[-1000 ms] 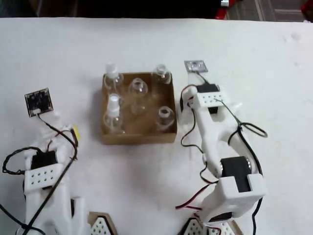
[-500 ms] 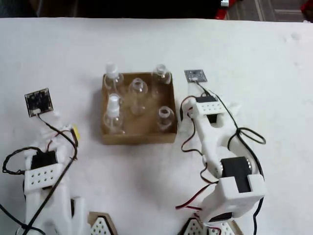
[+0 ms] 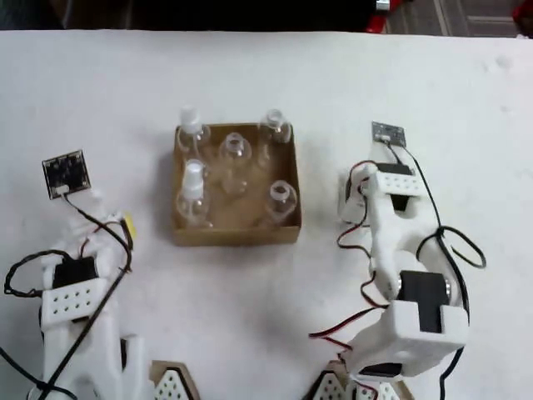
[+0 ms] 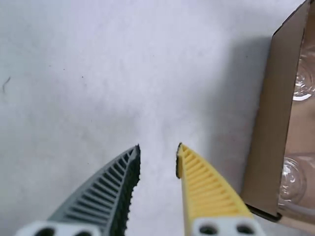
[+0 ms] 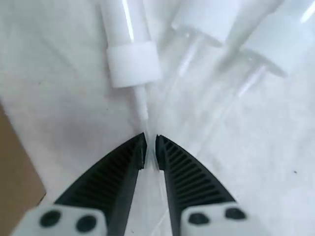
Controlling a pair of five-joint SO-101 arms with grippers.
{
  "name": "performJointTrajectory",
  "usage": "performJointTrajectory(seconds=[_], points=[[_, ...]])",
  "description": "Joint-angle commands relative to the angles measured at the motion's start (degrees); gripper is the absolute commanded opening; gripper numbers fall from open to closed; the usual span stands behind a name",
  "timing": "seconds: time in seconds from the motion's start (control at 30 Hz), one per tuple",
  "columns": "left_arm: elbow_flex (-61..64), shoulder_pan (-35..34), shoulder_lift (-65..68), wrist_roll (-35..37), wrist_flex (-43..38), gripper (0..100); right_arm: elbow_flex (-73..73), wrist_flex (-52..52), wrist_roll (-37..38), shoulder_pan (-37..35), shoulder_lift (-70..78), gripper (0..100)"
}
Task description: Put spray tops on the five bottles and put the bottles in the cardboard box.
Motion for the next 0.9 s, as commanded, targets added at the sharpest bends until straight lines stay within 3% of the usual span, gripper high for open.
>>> performJointTrajectory(seconds=[0.0, 0.13, 0.33, 0.63, 0.87], points=[[-0.2, 0.7, -0.7, -0.4, -1.3, 12, 0.3, 2.5, -0.2, 2.7, -4.3, 1.5], [-0.2, 0.7, -0.7, -0.4, -1.3, 12, 0.1, 6.8, 5.1, 0.8, -6.5, 5.7], [-0.2, 0.7, -0.7, -0.4, -1.3, 12, 0.1, 12.3, 7.0, -0.9, -13.0, 30.8], [-0.2, 0.7, -0.7, -0.4, -1.3, 12, -11.2, 19.1, 16.4, -1.5, -23.9, 24.2], [-0.2, 0.7, -0.7, -0.4, -1.3, 12, -25.0, 19.1, 16.0, -6.5, -5.9, 23.4]])
